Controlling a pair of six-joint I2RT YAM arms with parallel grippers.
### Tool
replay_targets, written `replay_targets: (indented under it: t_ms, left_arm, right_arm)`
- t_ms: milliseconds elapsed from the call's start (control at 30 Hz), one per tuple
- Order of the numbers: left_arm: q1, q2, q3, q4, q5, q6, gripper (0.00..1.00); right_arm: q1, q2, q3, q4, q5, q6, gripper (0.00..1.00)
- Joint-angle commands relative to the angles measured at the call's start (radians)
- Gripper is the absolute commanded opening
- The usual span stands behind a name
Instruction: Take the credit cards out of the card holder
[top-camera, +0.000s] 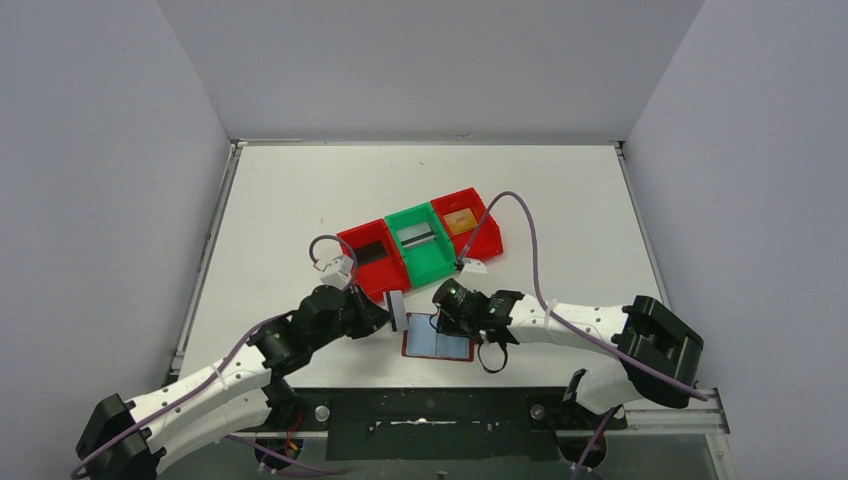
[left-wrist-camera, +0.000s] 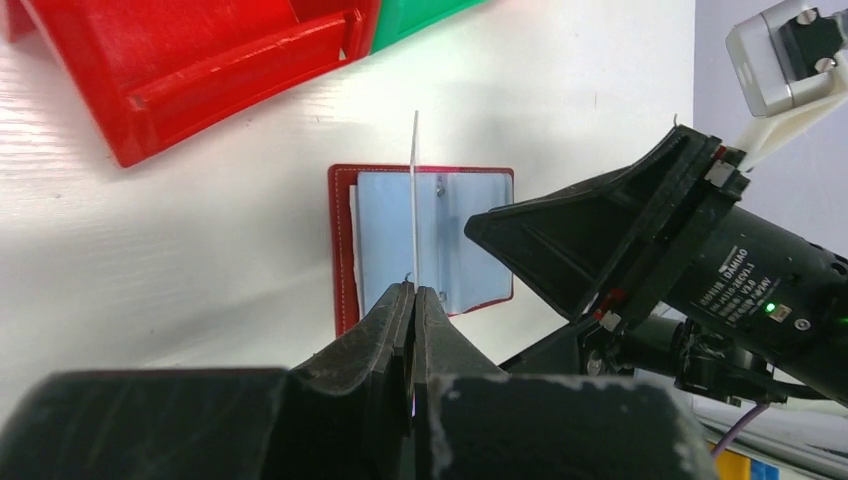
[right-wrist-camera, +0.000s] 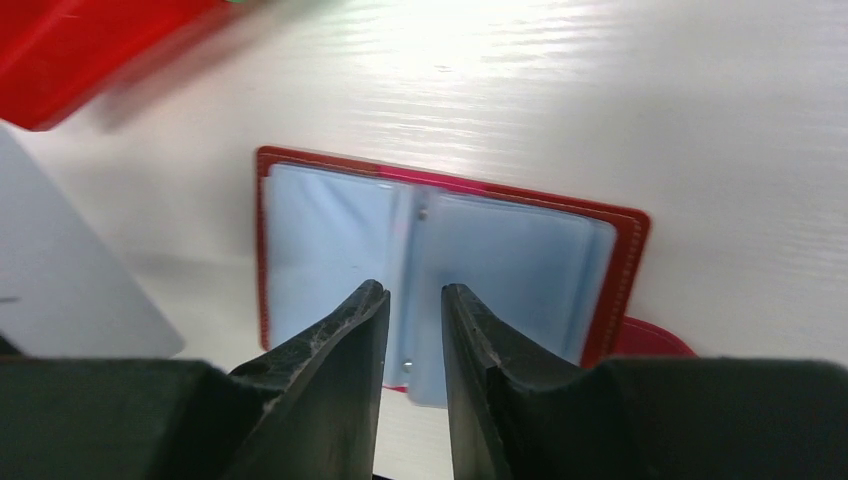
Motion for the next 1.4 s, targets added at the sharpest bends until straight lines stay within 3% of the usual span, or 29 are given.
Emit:
replay_targets:
  t_ms: [0, 133, 267, 367, 533, 833, 900, 1100, 1367]
  left_arm:
    - [0.005, -0.073, 0.041, -0.061, -0.080, 0.005, 0.00]
    - [0.004, -0.136, 0.048, -0.142, -0.138, -0.010, 0.00]
    - [0.006, -0.206, 0.048, -0.204, -0.190, -0.027, 0.00]
    - [0.006, -0.253, 0.044, -0.238, -0.218, -0.038, 0.00]
    - [0.006, -0.302, 0.035, -0.270, -0.241, -0.056, 0.00]
    - [0.006, -0.313, 0.031, -0.278, -0.238, -0.065, 0.00]
    - [0.007, -0.308, 0.031, -0.270, -0.234, -0.064, 0.00]
    - [0.006, -0.280, 0.023, -0.199, -0.182, -0.038, 0.00]
    - [0.006, -0.248, 0.034, -0.130, -0.130, -0.005, 0.00]
  right_arm:
    - [0.029, 0.047, 0.089, 0.091, -0.015, -0.034, 0.30]
    - [0.066, 0.149, 0.170, 0.042, 0.005, -0.047, 0.51]
    - [0.092, 0.289, 0.264, -0.138, 0.070, 0.003, 0.62]
    - [0.123, 0.362, 0.308, -0.223, 0.108, 0.035, 0.64]
    - [0.148, 0.411, 0.307, -0.227, 0.113, 0.043, 0.51]
    - [0.130, 0.285, 0.204, 0.037, 0.002, -0.041, 0.26]
    - [0.128, 0.269, 0.201, 0.045, -0.008, -0.049, 0.34]
    - [0.124, 0.196, 0.191, 0.095, -0.023, -0.068, 0.46]
    - [0.095, -0.011, 0.080, 0.221, 0.002, -0.074, 0.67]
